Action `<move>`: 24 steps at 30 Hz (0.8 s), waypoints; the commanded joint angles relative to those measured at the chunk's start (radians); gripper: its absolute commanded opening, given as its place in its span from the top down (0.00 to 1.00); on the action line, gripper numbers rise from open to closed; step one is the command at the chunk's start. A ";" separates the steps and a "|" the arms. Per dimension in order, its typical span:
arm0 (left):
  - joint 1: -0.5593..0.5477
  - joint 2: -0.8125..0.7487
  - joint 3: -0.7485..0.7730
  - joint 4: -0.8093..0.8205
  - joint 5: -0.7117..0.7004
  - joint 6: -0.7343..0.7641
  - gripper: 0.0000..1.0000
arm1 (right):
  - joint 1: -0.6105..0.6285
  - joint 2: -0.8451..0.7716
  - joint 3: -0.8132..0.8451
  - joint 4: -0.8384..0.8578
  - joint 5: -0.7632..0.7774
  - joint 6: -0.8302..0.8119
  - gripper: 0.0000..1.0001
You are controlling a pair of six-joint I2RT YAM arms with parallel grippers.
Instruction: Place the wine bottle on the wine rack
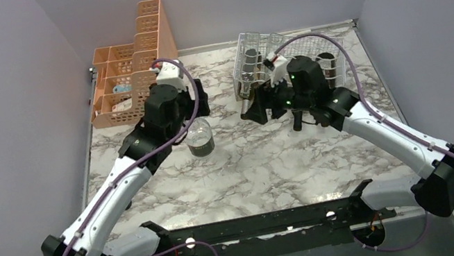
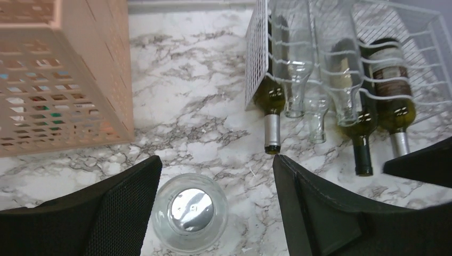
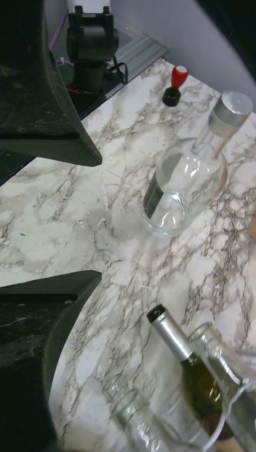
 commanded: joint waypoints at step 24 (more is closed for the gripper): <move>-0.004 -0.415 -0.021 0.087 -0.319 0.114 0.14 | 0.411 0.586 0.569 0.056 0.413 -0.119 0.24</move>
